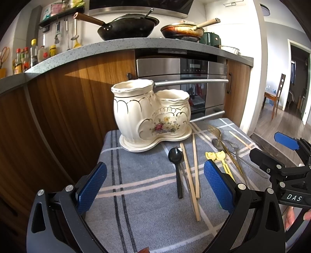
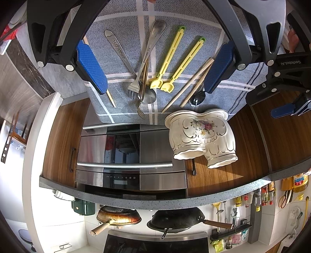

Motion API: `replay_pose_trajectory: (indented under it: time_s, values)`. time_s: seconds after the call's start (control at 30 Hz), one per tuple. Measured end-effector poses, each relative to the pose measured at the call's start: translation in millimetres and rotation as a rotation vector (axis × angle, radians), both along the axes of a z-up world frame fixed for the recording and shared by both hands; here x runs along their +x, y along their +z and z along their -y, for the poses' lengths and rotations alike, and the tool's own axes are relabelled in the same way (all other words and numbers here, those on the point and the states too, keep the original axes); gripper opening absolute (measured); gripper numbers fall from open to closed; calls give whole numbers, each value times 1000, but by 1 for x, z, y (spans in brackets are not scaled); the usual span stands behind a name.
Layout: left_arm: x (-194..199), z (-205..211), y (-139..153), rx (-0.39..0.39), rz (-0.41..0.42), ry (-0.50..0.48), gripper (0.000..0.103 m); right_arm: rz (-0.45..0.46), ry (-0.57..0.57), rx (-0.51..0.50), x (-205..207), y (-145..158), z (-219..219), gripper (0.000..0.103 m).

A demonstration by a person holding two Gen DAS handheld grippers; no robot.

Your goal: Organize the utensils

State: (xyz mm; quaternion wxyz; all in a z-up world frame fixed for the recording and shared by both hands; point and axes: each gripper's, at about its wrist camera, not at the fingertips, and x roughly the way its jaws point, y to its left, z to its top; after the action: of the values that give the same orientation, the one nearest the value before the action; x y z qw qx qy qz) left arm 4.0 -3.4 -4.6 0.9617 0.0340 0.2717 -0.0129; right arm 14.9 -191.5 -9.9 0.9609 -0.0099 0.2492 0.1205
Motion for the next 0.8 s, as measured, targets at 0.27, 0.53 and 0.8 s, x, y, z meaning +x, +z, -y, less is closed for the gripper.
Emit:
replay_pose_trajectory:
  time_s: [0.27,0.53,0.8]
  values:
    - [0,0,0,0,0,-1,99,-2,1,1,0,0,0,98]
    - [0,0,-1,0,0,-2,99,-5,1,0,1,-1,0,98]
    - [0,1,-1,-2,-3,-2,99,-37,18,9,3,-4,-1,98]
